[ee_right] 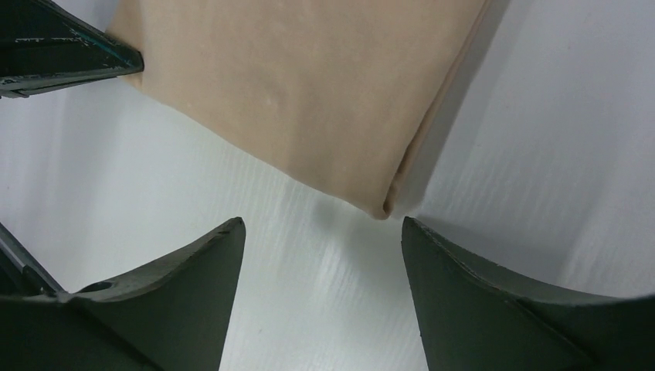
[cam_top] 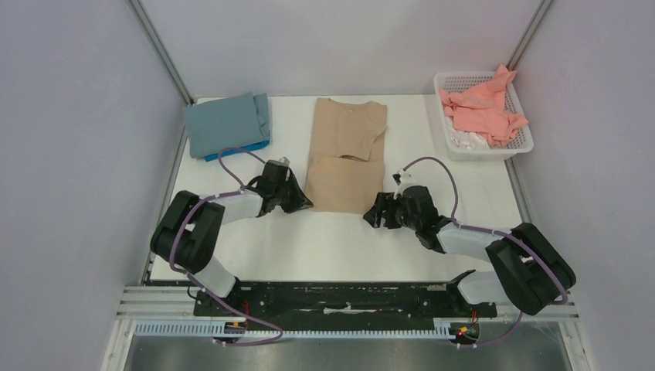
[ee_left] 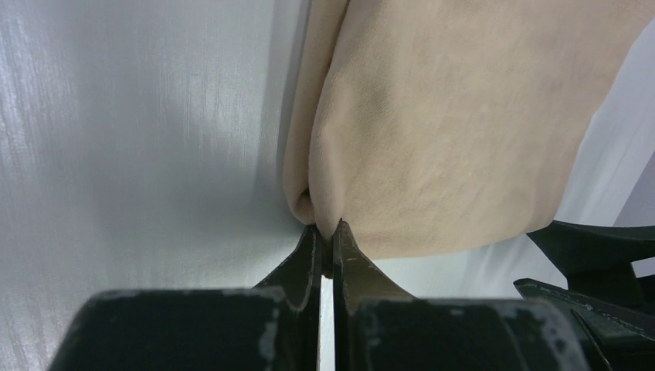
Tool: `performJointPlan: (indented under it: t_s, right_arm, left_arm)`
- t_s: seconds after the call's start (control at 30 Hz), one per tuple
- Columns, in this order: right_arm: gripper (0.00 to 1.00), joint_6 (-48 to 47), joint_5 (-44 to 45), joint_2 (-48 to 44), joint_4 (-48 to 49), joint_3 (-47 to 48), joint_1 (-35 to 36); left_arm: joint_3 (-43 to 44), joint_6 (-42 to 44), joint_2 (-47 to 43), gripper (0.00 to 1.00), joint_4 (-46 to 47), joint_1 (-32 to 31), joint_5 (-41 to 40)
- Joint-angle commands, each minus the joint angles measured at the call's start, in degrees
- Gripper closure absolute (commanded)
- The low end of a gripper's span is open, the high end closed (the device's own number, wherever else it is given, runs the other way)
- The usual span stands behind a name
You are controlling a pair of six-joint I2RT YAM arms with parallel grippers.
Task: Fold and stack the t-shirts
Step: Grab one side of the 2/3 rectangular tshirt with both arms
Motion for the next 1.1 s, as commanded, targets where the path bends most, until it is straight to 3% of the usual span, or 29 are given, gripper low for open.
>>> performJointPlan:
  t_s: [0.0,0.2,0.4,0.6,0.67,0.7,0.73,0.9,1.07]
  right_arm:
    - [0.29,1.6,5.13,2.07,-0.58,1.56,1.07]
    - [0.35,1.29,15.05,1.64,-4.51,1.89,2.63]
    - [0.47,0.68,13.52,3.47,-3.18,2.04,3.38]
    - [0.67,-0.15,13.75,5.89,-3.38,3.33,6.06]
    - [0.81,-0.31,14.32,5.78,-3.44,3.24,6.34]
    - [0.95,-0.35,14.42,5.77,-3.55,3.24,6.33]
    - [1.0,-0.56,14.02,5.71,-3.33,3.13,6.27]
    - [1.0,-4.28,11.66,1.74,-3.88,0.08,8.19]
    - [1.0,-5.8,11.98,-7.84,-10.46,-5.75,10.81]
  left_arm:
    - [-2.51,1.2,-0.11,0.98,-2.55,-0.11,-2.87]
    - [-2.65,1.2,-0.4,0.98,-2.59,-0.03,-3.52]
    - [-2.65,1.02,0.04,0.98,-1.01,-0.1,-3.5]
    - [-3.03,0.24,-0.34,0.98,-1.25,-0.08,-5.86]
    - [-3.8,0.17,-1.04,0.98,-1.36,-0.15,-7.5]
    - [-4.05,0.14,-1.22,0.98,-1.4,-0.1,-8.09]
    - [-4.37,0.12,-1.43,0.98,-1.45,-0.09,-8.1]
    - [-7.71,-1.23,-4.79,0.98,-3.16,-1.71,-9.52]
    - [-16.4,-4.15,-14.44,0.98,-6.86,-7.37,-12.15]
